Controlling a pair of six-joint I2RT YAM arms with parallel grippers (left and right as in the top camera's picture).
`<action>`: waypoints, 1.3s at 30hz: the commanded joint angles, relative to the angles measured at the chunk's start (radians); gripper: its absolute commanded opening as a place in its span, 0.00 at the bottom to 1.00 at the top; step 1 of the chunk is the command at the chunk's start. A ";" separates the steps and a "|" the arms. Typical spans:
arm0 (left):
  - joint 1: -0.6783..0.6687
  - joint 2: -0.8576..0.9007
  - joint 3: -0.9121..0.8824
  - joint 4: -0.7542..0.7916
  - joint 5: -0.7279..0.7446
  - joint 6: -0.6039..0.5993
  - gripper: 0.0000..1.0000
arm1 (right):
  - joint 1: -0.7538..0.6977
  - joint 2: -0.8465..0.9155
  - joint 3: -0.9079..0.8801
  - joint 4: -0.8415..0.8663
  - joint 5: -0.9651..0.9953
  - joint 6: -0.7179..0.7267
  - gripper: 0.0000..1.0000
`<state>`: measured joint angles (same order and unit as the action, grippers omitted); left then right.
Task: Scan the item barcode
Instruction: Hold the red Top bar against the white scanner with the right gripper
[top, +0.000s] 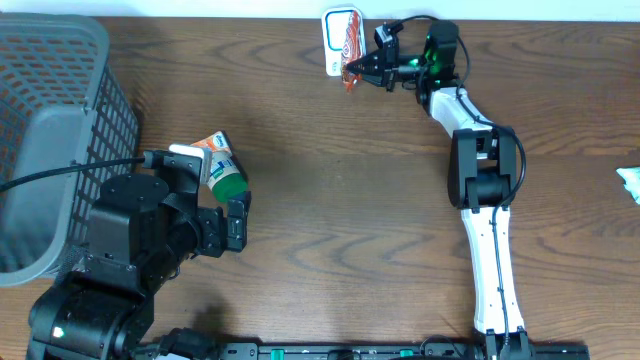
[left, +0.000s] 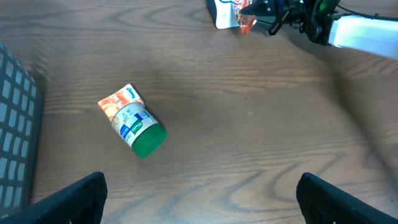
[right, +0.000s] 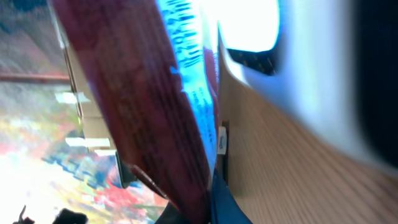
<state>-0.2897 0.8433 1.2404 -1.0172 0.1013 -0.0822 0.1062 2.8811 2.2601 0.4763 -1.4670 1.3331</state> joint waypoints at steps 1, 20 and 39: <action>0.003 -0.002 0.011 0.000 -0.009 -0.002 0.98 | 0.024 0.000 0.021 -0.010 -0.059 0.017 0.01; 0.003 -0.002 0.011 0.000 -0.009 -0.002 0.98 | -0.023 0.066 0.018 -0.264 -0.034 0.084 0.01; 0.003 -0.002 0.011 0.000 -0.009 -0.002 0.98 | -0.028 0.025 0.016 0.437 0.026 0.719 0.02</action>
<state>-0.2897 0.8433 1.2404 -1.0176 0.1013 -0.0822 0.0875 2.9269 2.2665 0.7246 -1.4586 1.7603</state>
